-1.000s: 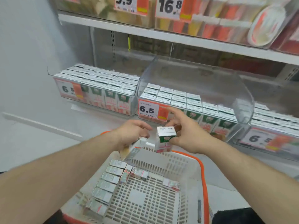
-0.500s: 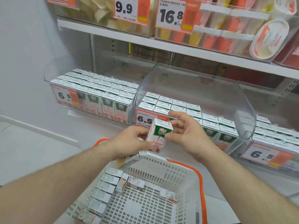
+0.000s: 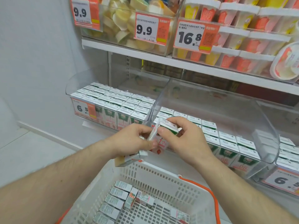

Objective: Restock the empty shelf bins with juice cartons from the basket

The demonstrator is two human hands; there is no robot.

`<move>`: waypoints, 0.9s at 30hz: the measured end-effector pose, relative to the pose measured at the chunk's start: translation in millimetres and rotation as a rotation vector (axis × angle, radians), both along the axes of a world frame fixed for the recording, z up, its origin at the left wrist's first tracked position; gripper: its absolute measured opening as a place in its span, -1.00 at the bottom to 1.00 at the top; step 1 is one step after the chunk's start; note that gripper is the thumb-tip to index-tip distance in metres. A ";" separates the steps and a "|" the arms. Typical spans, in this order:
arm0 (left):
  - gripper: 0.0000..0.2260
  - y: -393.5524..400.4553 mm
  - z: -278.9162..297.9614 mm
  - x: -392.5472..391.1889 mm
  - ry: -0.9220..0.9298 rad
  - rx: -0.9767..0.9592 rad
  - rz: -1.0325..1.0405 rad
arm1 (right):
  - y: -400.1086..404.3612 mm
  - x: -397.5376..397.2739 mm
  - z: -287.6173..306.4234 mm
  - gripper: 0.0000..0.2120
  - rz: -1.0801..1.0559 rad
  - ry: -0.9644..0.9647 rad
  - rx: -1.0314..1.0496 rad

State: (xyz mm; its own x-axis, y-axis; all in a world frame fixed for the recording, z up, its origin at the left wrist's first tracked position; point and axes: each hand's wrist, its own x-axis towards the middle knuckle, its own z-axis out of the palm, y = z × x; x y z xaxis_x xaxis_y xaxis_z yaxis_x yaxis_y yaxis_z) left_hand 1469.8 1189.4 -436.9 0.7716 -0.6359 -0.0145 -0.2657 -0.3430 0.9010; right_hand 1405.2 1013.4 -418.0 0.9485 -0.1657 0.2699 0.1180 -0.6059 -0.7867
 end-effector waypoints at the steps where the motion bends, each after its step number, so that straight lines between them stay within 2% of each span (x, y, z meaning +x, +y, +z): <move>1: -0.90 5.1 5.9 4.5 -0.040 -0.014 0.016 | 9.0 3.5 7.2 -0.80 -0.005 0.003 -0.048; 2: -0.93 10.6 10.8 8.9 -0.079 -0.022 0.030 | 18.3 9.2 13.8 -0.78 -0.005 0.017 -0.101; 4: -0.85 22.9 17.7 16.5 -0.133 -0.054 0.066 | 37.1 23.7 26.9 -0.72 0.002 0.038 -0.173; 8: -0.77 53.8 30.6 36.6 -0.117 -0.248 0.255 | 70.2 59.5 53.4 -0.77 -0.009 -0.090 -0.127; 12: -0.88 89.7 34.1 73.4 0.141 -0.505 0.787 | 101.6 111.0 68.8 -0.69 0.073 -0.245 -0.154; 14: -0.81 104.0 22.8 90.6 0.213 -0.479 0.970 | 114.7 149.1 64.9 -0.67 0.074 -0.242 -0.211; 16: -0.72 112.5 9.3 102.2 0.221 -0.415 1.057 | 127.7 189.5 56.5 -0.68 0.056 -0.203 -0.252; 20: -0.81 117.8 -15.6 118.9 0.137 -0.257 1.124 | 151.8 260.9 30.4 -0.68 -0.017 -0.104 -0.263; 24: -0.76 112.8 -25.5 124.6 0.069 -0.095 1.179 | 167.6 316.8 14.9 -0.59 -0.082 0.065 -0.230; 27: -0.78 108.3 -28.7 126.3 0.041 -0.067 1.194 | 180.5 343.5 12.8 -0.71 -0.020 0.263 -0.224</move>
